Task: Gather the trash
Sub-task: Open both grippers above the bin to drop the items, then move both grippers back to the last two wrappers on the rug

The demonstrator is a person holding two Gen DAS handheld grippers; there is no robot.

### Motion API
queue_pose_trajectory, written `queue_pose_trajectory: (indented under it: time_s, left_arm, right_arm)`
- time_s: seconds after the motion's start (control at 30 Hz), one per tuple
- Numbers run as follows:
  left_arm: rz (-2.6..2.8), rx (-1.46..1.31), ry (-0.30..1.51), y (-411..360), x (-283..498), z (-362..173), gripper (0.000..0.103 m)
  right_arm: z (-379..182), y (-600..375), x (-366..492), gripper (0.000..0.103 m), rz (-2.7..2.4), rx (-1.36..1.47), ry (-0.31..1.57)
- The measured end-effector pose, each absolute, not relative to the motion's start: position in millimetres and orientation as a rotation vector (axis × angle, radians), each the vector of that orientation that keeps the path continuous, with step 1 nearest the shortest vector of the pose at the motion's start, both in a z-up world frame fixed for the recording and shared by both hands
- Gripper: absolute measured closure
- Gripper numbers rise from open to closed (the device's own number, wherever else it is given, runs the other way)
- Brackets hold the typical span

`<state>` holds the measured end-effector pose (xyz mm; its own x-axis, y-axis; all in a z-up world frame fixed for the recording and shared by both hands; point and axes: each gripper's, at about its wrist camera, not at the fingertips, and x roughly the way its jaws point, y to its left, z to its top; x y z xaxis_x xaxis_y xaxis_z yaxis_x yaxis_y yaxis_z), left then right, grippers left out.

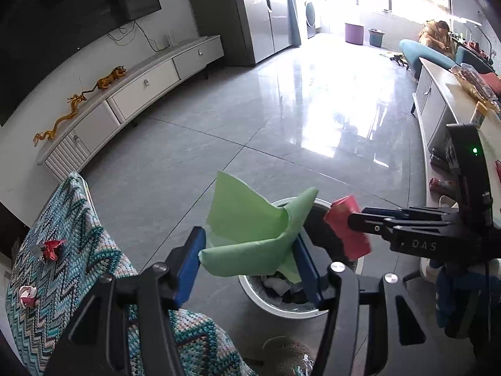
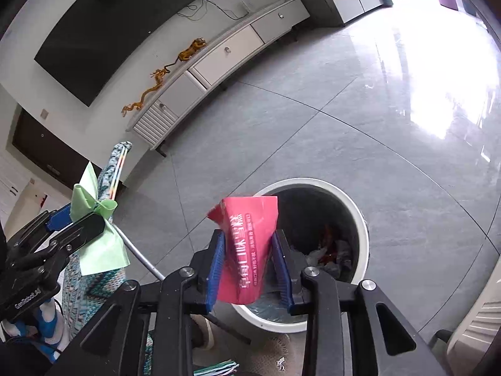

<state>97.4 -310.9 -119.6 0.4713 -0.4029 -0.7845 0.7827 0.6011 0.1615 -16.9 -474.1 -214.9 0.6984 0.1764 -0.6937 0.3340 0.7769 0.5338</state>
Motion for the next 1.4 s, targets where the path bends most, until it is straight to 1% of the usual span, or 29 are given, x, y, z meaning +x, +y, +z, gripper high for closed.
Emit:
queue_pose_trajectory:
  time_s: [0.07,0.1,0.43,0.57,0.9,1.13,1.4]
  left_arm:
    - [-0.786,0.555,0.779,-315,97,-121,0.045]
    - [-0.789,0.557,0.779,-317,96,-121,0.045]
    - [-0.804,0.553,0.790,-319,97,-120,0.043]
    - [-0.806,0.542,0.781,-317,95,-116,0.038]
    - [-0.796,0.522,0.757,-305,91,-105,0.037]
    - [-0.616,0.499,0.725,-260,93,-86,0.037]
    - [-0.351,0.413,0.636,-162,87,-39,0.037]
  right_arm:
    - [-218,-477,-15,0.057,-0.102,0.699,0.814]
    - [-219,-478,-15,0.056,-0.103,0.700,0.817]
    - [-215,-477,-19,0.056,-0.103,0.695,0.811]
    - [-207,-474,-22,0.056,-0.099,0.685,0.793]
    - [-185,-468,-30,0.056,-0.094,0.658,0.756]
    - [-156,-440,-29,0.056,-0.019,0.606,0.717]
    - [-115,-374,-10,0.056,0.148,0.523,0.671]
